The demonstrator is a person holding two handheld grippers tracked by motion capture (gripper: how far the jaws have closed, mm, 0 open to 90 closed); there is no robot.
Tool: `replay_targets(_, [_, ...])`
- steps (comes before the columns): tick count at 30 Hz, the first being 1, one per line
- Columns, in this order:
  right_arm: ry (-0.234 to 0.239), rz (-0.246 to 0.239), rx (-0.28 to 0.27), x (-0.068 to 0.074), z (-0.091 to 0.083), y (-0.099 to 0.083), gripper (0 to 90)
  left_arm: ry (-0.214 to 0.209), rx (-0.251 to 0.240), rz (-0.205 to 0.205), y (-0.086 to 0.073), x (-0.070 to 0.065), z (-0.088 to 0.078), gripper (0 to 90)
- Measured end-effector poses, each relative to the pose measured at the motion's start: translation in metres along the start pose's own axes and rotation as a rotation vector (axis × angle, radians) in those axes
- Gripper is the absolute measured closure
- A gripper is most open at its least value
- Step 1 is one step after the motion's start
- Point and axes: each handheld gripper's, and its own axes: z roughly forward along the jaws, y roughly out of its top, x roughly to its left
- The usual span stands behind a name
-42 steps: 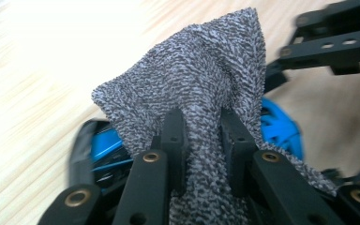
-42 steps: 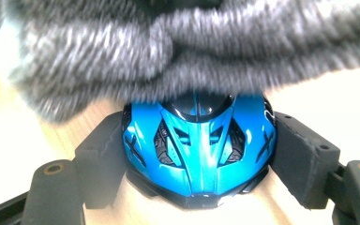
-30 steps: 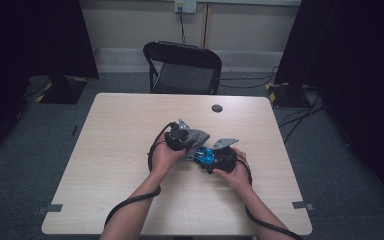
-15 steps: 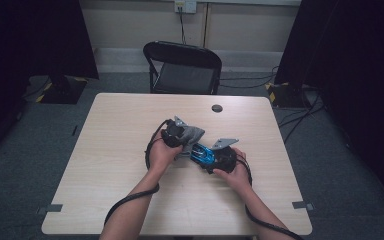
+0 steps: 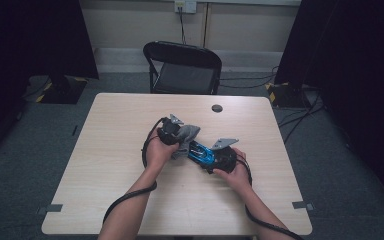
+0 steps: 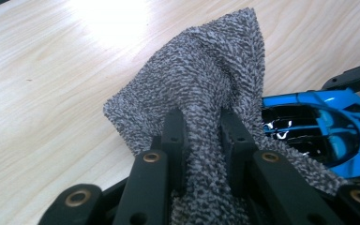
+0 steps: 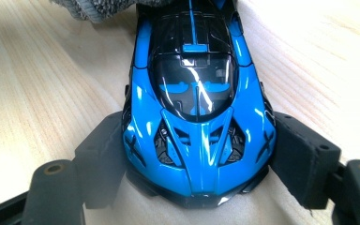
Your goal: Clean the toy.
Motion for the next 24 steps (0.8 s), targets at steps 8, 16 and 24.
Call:
replay_targets(8, [0.000,0.001,0.000,0.000,0.000,0.000,25.4,0.026,0.008,0.001,-0.002,0.007,-0.001,74.9])
replay_targets(16, [0.000,0.001,0.000,0.000,0.000,0.000,25.4,0.042,0.016,-0.028,-0.007,0.015,-0.002,74.9])
replay_targets(24, [0.000,0.001,0.000,0.000,0.000,0.000,25.4,0.053,0.034,-0.064,-0.017,0.026,-0.001,74.8])
